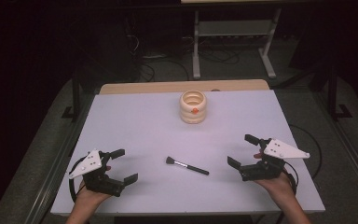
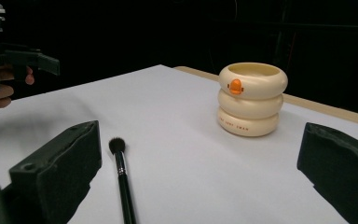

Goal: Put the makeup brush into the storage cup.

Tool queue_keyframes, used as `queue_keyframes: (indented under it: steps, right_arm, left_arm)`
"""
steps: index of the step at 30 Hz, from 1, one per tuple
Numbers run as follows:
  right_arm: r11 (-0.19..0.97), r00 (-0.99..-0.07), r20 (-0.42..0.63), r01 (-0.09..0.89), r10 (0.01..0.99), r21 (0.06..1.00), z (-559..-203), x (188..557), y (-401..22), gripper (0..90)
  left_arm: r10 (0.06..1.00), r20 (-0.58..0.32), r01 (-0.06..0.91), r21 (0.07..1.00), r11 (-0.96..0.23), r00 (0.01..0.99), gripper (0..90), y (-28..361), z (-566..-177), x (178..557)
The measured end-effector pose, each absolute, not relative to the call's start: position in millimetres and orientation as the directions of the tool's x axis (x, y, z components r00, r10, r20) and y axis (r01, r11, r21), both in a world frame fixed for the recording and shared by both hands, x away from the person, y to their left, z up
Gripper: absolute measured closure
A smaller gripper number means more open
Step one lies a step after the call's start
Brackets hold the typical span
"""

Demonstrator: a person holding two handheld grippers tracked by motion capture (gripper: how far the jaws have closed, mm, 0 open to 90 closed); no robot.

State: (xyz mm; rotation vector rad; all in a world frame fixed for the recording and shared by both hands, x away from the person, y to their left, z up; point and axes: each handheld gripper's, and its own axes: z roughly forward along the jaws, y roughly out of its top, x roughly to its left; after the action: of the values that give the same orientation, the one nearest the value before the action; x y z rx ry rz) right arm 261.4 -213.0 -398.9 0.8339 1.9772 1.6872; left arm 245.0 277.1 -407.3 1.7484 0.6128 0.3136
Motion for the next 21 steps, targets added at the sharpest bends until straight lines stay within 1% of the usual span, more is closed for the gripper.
queue_keyframes:
  steps: [3,10,13,21]
  right_arm:
    - [0.082,-0.740,0.079,0.179,0.668,0.980,-397.8,264.1,-211.0,0.0]
    - [0.071,-0.747,0.081,0.169,0.659,0.983,-393.3,266.2,-206.9,0.0]
    - [0.067,-0.747,0.082,0.167,0.659,0.984,-393.3,267.5,-206.5,0.0]
    - [0.066,-0.754,0.080,0.162,0.652,0.985,-390.3,272.0,-200.8,0.0]
  left_arm:
    - [0.555,-0.117,0.233,0.962,-0.144,0.823,0.0,277.3,-407.3,244.7]
    - [0.559,-0.114,0.232,0.962,-0.146,0.822,0.0,278.0,-406.9,243.8]
    - [0.552,-0.135,0.239,0.963,-0.121,0.823,0.0,278.4,-406.8,244.3]
    - [0.549,-0.131,0.236,0.964,-0.124,0.825,0.0,279.2,-406.2,244.4]
